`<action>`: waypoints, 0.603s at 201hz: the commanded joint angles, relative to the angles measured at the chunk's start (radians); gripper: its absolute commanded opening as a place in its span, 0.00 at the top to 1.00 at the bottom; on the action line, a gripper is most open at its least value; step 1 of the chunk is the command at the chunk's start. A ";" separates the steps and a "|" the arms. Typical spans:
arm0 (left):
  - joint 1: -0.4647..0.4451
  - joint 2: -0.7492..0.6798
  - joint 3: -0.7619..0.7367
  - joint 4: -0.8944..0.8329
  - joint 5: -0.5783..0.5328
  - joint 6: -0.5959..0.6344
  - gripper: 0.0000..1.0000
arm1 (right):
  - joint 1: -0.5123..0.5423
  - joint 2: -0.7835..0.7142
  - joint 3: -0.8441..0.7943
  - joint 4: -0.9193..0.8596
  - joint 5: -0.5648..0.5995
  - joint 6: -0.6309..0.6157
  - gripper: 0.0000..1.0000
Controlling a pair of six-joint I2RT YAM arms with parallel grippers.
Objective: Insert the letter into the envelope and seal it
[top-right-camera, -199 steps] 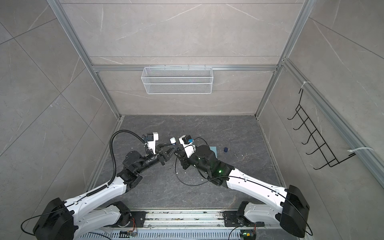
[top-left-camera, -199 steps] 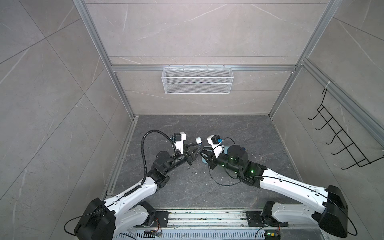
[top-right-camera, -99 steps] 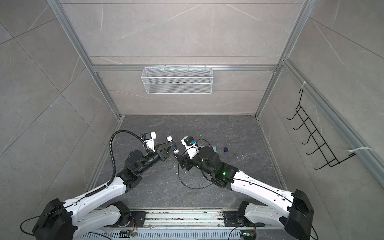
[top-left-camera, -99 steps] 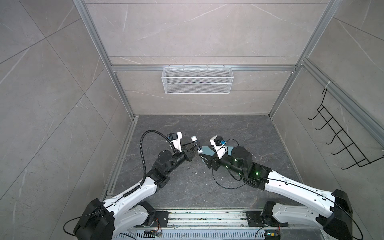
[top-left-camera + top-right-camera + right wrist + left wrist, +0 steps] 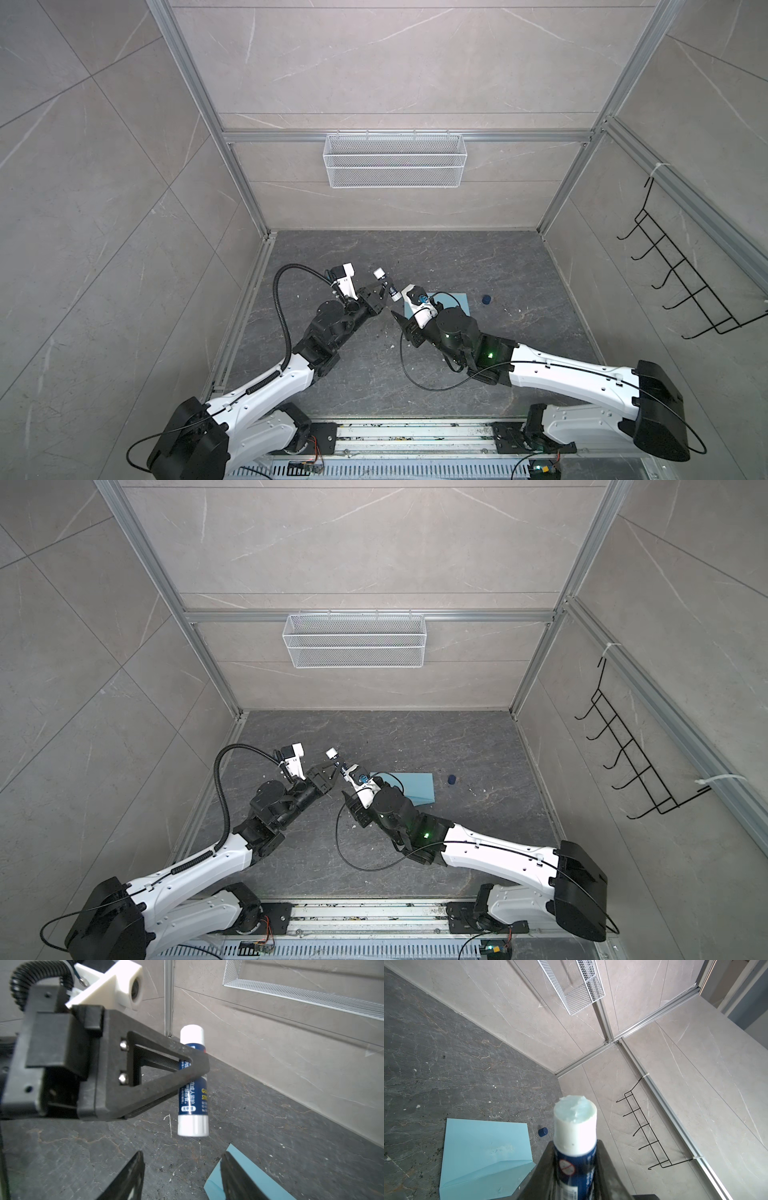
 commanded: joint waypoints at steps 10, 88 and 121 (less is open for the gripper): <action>-0.002 -0.015 0.009 0.058 -0.021 -0.026 1.00 | 0.010 0.036 0.031 0.063 0.084 -0.024 0.45; -0.002 -0.014 0.002 0.063 -0.020 -0.026 1.00 | 0.010 0.092 0.069 0.103 0.089 -0.037 0.56; -0.001 -0.015 0.001 0.063 -0.019 -0.026 1.00 | 0.010 0.110 0.081 0.098 0.090 -0.042 0.66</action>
